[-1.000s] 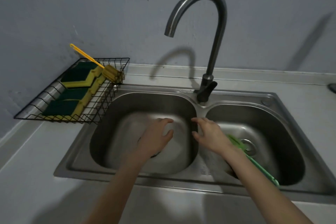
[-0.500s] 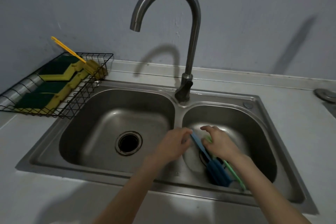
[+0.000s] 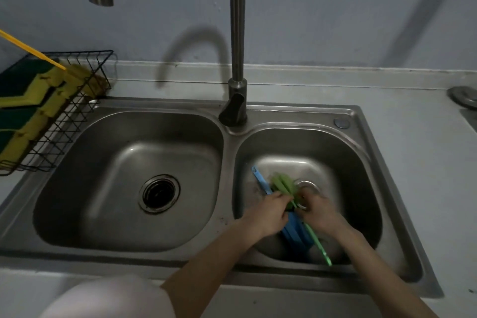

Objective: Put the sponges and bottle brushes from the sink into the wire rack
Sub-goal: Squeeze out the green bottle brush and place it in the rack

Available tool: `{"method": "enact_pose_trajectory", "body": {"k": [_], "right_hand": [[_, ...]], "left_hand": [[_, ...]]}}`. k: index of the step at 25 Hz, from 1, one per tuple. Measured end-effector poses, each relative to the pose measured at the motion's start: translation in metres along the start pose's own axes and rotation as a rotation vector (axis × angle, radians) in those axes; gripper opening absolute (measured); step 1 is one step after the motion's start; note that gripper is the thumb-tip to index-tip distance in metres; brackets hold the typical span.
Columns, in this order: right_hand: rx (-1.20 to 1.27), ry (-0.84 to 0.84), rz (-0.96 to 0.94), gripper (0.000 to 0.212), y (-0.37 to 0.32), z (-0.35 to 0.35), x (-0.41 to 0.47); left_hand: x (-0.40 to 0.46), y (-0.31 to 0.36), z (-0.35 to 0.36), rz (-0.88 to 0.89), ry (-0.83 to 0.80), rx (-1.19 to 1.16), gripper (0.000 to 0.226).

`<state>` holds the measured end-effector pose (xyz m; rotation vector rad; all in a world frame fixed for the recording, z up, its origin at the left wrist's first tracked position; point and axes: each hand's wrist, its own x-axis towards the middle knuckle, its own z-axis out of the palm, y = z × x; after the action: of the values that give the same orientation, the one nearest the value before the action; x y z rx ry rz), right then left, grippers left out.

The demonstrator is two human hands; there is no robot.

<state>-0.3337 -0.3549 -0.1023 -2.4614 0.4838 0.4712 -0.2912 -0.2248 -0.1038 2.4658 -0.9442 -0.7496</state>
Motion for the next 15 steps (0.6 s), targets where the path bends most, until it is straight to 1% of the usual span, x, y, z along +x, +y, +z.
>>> {"method": "enact_pose_trajectory", "body": {"k": [2,5,7,9,11,13,15], "right_hand": [[-0.002,-0.026,0.042,0.037,0.003,0.002,0.003],[0.03,-0.071,0.09,0.038,0.008,0.003,0.007],[0.072,-0.087,0.088,0.034,0.007,0.002,0.007],[0.143,-0.088,0.094,0.025,0.005,-0.001,0.007],[0.21,-0.09,0.091,0.011,0.002,-0.002,0.007],[0.331,-0.108,0.09,0.012,-0.004,-0.006,0.006],[0.5,-0.111,0.085,0.01,-0.011,-0.013,0.003]], "left_hand": [[0.008,-0.003,0.006,0.012,-0.029,0.021,0.049],[0.014,-0.008,0.013,0.016,-0.061,0.006,0.05],[0.015,-0.01,0.014,0.023,-0.062,0.012,0.049],[0.014,-0.013,0.014,0.035,-0.051,0.02,0.047],[0.014,-0.015,0.014,0.036,-0.026,0.012,0.046],[0.014,-0.015,0.013,0.038,0.03,0.0,0.045],[0.013,-0.013,0.011,0.049,0.125,-0.047,0.044]]}}
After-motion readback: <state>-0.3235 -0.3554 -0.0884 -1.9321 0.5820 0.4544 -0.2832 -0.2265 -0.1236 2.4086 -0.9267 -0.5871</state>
